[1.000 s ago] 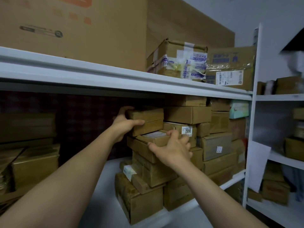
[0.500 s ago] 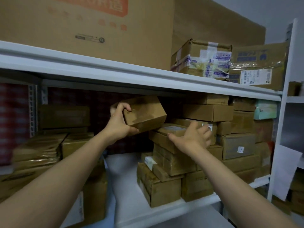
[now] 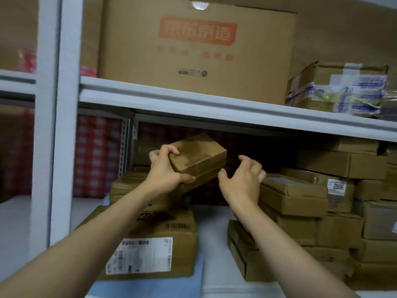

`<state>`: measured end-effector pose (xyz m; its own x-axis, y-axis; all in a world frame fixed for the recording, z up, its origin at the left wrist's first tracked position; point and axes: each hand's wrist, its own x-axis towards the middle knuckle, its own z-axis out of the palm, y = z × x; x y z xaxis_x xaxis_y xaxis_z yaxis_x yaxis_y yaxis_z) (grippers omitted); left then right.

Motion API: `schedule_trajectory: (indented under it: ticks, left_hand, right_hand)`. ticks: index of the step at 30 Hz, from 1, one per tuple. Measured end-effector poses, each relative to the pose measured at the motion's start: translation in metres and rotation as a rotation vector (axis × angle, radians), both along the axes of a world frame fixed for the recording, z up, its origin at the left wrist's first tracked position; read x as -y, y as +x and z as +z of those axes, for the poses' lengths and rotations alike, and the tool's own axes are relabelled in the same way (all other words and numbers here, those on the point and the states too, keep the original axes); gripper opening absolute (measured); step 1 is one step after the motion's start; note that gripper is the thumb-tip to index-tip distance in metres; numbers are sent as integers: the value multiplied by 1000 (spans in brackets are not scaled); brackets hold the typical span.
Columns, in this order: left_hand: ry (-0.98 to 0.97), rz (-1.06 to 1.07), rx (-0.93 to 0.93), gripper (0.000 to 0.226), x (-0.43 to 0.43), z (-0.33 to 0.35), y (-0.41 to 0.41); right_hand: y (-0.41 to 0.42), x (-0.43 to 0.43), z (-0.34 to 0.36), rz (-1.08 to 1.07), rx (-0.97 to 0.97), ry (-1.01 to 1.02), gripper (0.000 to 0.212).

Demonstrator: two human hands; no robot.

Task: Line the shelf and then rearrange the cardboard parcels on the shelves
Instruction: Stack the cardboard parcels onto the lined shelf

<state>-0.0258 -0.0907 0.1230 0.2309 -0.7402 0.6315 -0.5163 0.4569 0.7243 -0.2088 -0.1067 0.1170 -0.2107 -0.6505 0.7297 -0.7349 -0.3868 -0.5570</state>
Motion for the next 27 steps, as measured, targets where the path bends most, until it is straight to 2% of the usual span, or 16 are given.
schedule_trajectory:
  ticks: [3,8,12,15,18,21,24,27]
  left_hand:
    - [17,26,-2,71,-3,3,6]
    - [68,-5,-15,71,9,-3,-22]
    - [113,-42,-50,71,27,-10,-58]
    - [146,-45,-90,70,37,-13,-78]
    - [147,-32,-112,71,44,-15,-84]
    - [103,18,-130,70,47,-14,-84]
    - [26,97,-167,69,48,-9,-79]
    - [-45,164,-208,69,48,-6,-70]
  right_hand:
    - [-9,0,7,-247,-12,-77,67]
    - [-62,6,0,-487,-26,-1,74]
    - [-103,11,-8,-528,-10,293,85]
    - [-121,16,-12,-451,56,399,79]
    - [-128,16,-13,-397,74,282,63]
    - [-128,11,-11,-273,42,24,53]
    - [-119,6,-10,-175,-53,-250,54]
    - [-105,9,-10,-101,-59,-357,57]
